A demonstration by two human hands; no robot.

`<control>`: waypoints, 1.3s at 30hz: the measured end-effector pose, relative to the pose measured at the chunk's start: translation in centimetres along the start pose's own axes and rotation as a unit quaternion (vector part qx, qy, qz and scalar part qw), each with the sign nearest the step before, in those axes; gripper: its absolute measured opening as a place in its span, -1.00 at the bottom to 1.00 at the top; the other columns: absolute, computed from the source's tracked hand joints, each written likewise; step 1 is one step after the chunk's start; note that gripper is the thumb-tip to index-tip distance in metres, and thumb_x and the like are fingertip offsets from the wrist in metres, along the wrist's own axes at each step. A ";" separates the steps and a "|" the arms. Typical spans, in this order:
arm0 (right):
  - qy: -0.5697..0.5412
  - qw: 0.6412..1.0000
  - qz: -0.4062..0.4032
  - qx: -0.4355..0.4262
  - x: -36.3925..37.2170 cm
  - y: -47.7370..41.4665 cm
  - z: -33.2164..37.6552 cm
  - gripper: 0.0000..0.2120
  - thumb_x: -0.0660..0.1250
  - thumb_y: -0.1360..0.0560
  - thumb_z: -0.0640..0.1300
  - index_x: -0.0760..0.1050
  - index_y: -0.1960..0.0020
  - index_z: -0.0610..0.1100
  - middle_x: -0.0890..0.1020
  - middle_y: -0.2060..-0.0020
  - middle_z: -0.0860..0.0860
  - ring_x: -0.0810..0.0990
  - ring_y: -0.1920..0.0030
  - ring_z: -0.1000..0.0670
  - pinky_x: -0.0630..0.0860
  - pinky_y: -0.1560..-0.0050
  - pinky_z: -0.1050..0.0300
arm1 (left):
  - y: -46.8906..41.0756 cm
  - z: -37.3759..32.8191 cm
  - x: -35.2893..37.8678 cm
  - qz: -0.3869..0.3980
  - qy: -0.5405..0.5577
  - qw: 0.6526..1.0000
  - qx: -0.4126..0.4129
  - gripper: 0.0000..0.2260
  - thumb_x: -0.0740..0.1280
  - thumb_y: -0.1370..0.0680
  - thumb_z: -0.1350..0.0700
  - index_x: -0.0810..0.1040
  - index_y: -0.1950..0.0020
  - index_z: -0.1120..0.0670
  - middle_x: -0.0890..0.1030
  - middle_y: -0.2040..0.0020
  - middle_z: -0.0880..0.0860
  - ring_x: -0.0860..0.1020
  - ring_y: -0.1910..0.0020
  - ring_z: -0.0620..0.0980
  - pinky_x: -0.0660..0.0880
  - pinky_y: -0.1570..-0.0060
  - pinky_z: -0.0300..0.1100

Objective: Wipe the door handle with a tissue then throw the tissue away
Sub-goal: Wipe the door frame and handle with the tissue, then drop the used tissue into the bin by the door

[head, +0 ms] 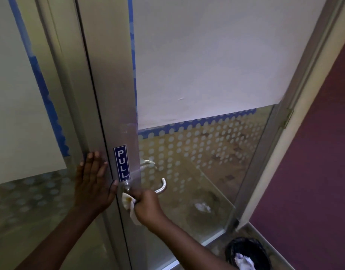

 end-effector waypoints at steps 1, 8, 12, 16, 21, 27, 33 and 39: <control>-0.051 0.998 -0.007 0.023 -0.1 0.7 -0.4 -0.74 0.23 -0.43 -0.38 0.59 0.23 -0.09 0.59 0.29 0.02 0.54 0.21 0.06 0.43 0.15 0.18 | 0.1 -0.6 -0.2 0.009 0.030 0.999 -0.032 -0.47 0.08 -0.63 -0.10 0.32 -0.35 0.34 0.18 -0.53 0.31 0.04 -0.58 0.18 -0.04 -0.55 0.10; -0.026 0.989 -0.097 0.107 -3.0 6.9 -4.1 -0.86 0.35 -0.39 -0.25 0.69 0.16 -0.15 0.71 0.26 -0.15 0.53 0.29 0.22 0.39 0.33 0.31 | 2.2 -7.2 0.5 0.093 0.151 0.983 -0.036 -0.48 0.04 -0.62 -0.12 0.45 -0.19 0.33 0.41 -0.36 0.40 0.22 -0.45 0.32 -0.04 -0.55 0.05; 0.063 0.966 -0.208 0.139 -6.6 9.7 -6.4 -0.80 0.32 -0.42 0.04 0.67 0.12 -0.01 0.72 0.26 -0.02 0.61 0.28 0.15 0.44 0.29 0.20 | 3.0 -12.5 1.9 0.100 0.237 0.966 0.013 -0.52 0.04 -0.63 -0.11 0.38 -0.25 0.29 0.37 -0.39 0.37 0.22 -0.45 0.33 0.02 -0.53 0.11; 0.089 0.931 -0.333 0.116 -11.0 12.3 -8.4 -0.90 0.42 -0.39 -0.04 0.68 0.13 -0.01 0.71 0.25 0.02 0.58 0.19 0.15 0.36 0.29 0.37 | 3.2 -18.2 3.8 0.119 0.320 0.939 0.045 -0.56 0.05 -0.63 -0.09 0.36 -0.25 0.27 0.33 -0.41 0.34 0.24 -0.44 0.33 0.07 -0.52 0.16; 0.158 0.884 -0.423 0.118 -16.4 15.8 -13.2 -0.65 0.35 -0.20 -0.51 0.70 0.16 -0.17 0.71 0.26 -0.06 0.65 0.21 -0.06 0.53 0.16 0.14 | 3.7 -25.8 6.6 0.143 0.402 0.901 0.080 -0.60 0.08 -0.63 -0.06 0.36 -0.23 0.26 0.36 -0.39 0.35 0.28 -0.43 0.34 0.21 -0.43 0.23; 0.255 0.816 -0.508 0.103 -24.8 19.2 -21.1 -0.62 0.31 -0.21 -0.57 0.67 0.10 -0.27 0.68 0.20 -0.12 0.62 0.20 -0.13 0.50 0.14 0.13 | 4.5 -36.8 12.0 0.143 0.466 0.862 0.140 -0.62 0.17 -0.56 0.00 0.35 -0.27 0.22 0.33 -0.42 0.28 0.28 -0.44 0.35 0.32 -0.32 0.35; 0.280 0.815 -0.500 0.081 -31.7 21.2 -32.5 -0.67 0.15 -0.36 -0.43 0.62 0.00 -0.38 0.62 0.09 -0.24 0.56 0.09 -0.19 0.51 0.08 0.05 | 5.8 -48.4 20.3 0.182 0.493 0.834 0.165 -0.56 0.10 -0.62 -0.06 0.29 -0.36 0.24 0.29 -0.44 0.28 0.21 -0.46 0.38 0.23 -0.37 0.39; 0.262 0.826 -0.485 0.119 -34.9 20.8 -46.2 -0.76 0.31 -0.46 -0.21 0.63 0.00 -0.35 0.63 0.08 -0.24 0.56 0.08 -0.16 0.48 0.01 0.10 | 10.1 -57.7 30.0 0.257 0.469 0.826 0.178 -0.53 0.09 -0.62 -0.06 0.37 -0.34 0.29 0.30 -0.46 0.31 0.17 -0.49 0.35 0.12 -0.46 0.29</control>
Point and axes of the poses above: each hand's wrist, its own y-axis away from the middle knuckle, its own x-axis out of the palm, z = x × y, the point moved 2 cm from there along -y, towards the middle knuckle
